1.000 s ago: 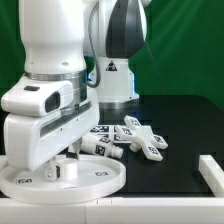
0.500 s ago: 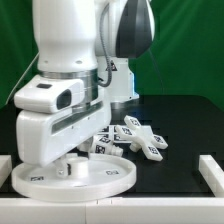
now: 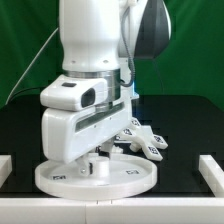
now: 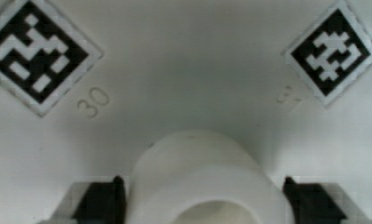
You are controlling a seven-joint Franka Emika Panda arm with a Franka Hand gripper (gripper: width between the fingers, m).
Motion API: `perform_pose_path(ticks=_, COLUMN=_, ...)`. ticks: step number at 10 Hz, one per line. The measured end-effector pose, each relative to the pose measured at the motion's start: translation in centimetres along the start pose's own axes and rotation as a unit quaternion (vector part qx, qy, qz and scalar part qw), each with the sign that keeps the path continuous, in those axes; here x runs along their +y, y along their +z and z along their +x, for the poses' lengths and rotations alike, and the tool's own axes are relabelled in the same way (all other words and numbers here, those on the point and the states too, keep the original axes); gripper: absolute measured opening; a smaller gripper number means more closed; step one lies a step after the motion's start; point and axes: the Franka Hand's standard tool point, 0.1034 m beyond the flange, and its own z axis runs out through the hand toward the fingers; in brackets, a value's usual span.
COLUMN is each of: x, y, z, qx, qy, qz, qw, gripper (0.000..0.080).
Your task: Assemble round table
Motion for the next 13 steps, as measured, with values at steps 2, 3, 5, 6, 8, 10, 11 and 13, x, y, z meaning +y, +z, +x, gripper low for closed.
perform_pose_path(ticks=2, x=-0.3, y=0.0, z=1.5, qx=0.003, qy=0.008, qz=-0.003, qw=1.000, gripper=0.0422)
perform_pose_path(ticks=3, x=-0.2, y=0.0, z=2.1, qx=0.004, qy=0.013, qz=-0.004, qw=1.000, gripper=0.0422)
perform_pose_path(ticks=5, x=-0.1, y=-0.1, z=2.3, qx=0.005, qy=0.015, qz=-0.006, qw=1.000, gripper=0.0422)
perform_pose_path(ticks=6, x=-0.1, y=-0.1, z=2.3, qx=0.005, qy=0.015, qz=-0.006, qw=1.000, gripper=0.0422)
perform_pose_path(ticks=8, x=-0.3, y=0.0, z=2.6, qx=0.009, qy=0.029, qz=-0.009, qw=0.999, gripper=0.0422)
perform_pose_path(ticks=10, x=-3.1, y=0.7, z=4.9, qx=0.025, qy=0.042, qz=-0.021, qw=0.999, gripper=0.0422)
perform_pose_path(ticks=11, x=-3.8, y=0.8, z=5.9, qx=0.031, qy=0.051, qz=-0.025, qw=0.998, gripper=0.0422)
perform_pose_path(ticks=13, x=-4.6, y=0.9, z=7.7, qx=0.050, qy=0.070, qz=-0.044, qw=0.995, gripper=0.0417)
